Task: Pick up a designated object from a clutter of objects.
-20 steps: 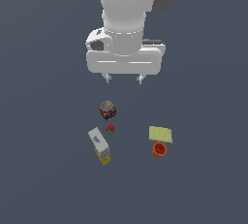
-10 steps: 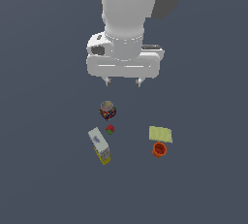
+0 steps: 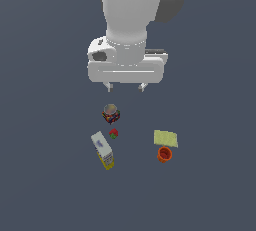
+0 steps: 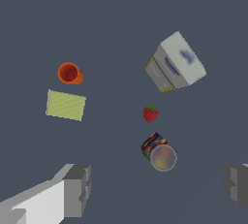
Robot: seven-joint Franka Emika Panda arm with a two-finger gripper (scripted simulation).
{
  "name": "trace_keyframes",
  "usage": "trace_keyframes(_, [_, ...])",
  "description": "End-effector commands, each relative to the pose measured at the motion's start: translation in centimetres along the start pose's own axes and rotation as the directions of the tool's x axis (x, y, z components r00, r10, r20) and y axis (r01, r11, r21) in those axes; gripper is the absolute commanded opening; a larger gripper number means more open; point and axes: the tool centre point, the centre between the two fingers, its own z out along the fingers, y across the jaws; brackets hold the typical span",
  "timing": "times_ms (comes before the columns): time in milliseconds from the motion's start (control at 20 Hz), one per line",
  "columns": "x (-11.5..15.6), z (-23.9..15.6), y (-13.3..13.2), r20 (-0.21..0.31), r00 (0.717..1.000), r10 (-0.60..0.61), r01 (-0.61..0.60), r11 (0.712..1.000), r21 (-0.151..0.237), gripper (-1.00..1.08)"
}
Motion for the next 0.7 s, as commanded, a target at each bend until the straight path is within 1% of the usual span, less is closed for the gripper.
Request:
trace_keyframes(0, [0.5,0.3,0.3,0.001,1.0,-0.022,0.022,1.0,0.001,1.0])
trace_keyframes(350, [2.7,1.7,1.4,0.003,0.993,-0.122,0.122,0.992,0.005,1.0])
trace_keyframes(650, [5.3,3.6,3.0,0.004,0.971,-0.241,0.241,0.971,0.011,1.0])
